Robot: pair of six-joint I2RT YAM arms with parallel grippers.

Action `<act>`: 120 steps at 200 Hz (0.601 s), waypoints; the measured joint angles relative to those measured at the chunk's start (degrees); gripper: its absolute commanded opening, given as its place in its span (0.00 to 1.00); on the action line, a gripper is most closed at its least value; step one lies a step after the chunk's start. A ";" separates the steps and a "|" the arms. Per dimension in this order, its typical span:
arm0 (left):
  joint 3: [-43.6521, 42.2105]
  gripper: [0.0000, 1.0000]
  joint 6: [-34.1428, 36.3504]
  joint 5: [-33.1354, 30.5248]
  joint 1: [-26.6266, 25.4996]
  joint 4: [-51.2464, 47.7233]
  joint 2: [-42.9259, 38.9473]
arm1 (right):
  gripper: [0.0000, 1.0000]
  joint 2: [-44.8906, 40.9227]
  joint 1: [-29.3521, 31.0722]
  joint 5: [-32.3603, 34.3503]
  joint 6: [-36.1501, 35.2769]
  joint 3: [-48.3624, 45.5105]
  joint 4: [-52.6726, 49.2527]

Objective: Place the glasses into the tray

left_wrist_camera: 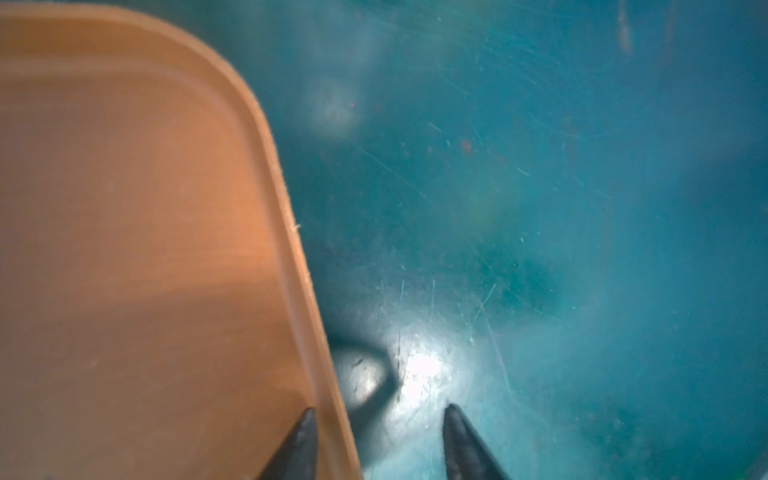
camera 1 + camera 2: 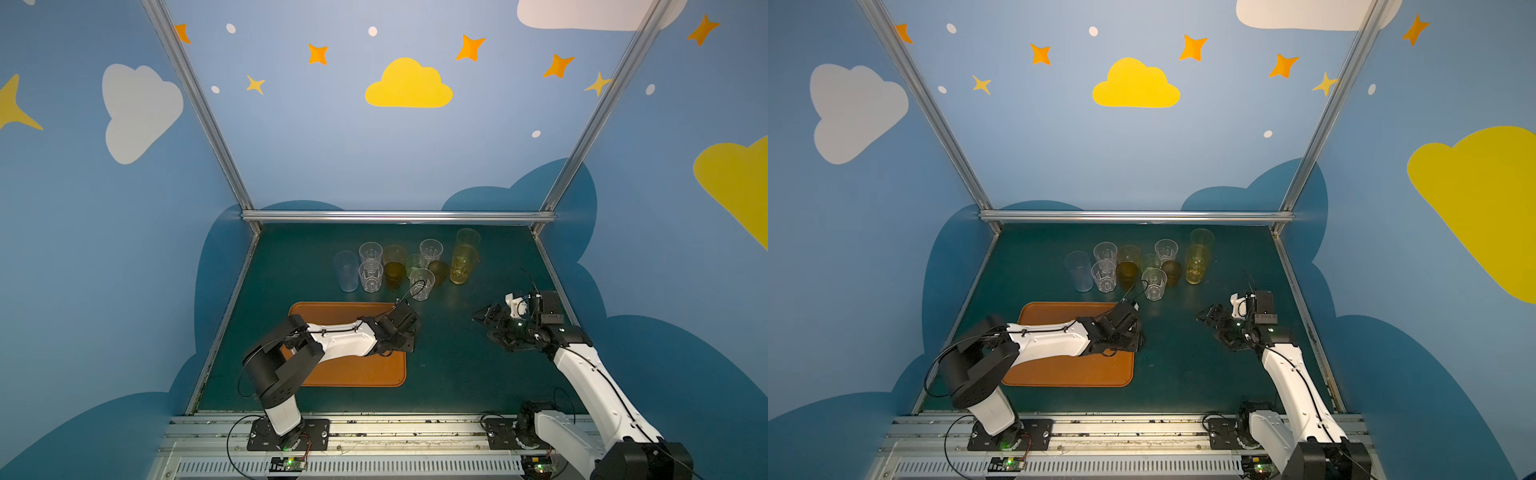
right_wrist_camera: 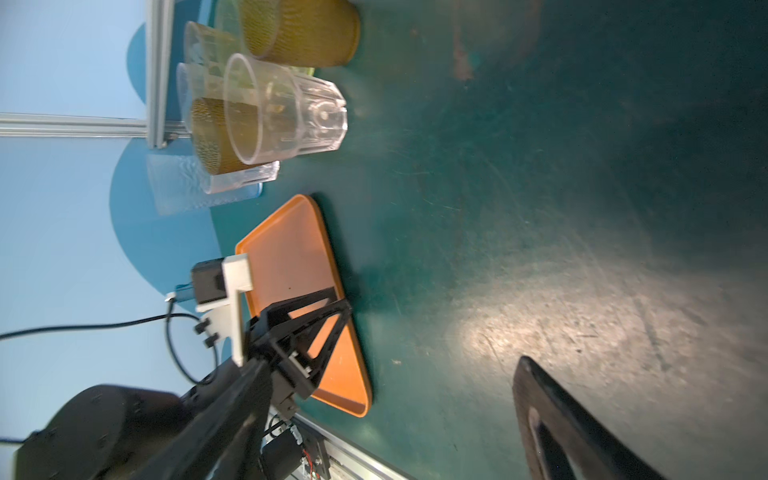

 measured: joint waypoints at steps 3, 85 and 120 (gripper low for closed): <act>-0.42 0.75 -0.35 -0.09 0.02 0.00 -0.50 | 0.89 -0.07 0.13 0.20 0.02 -0.11 0.00; -5.18 1.00 -1.62 -6.08 2.05 -6.19 -17.11 | 0.86 6.91 15.87 6.45 2.89 -0.17 3.69; -10.43 1.00 -4.39 -9.33 5.31 -7.72 -25.20 | 0.81 14.05 21.75 7.87 4.72 3.10 6.82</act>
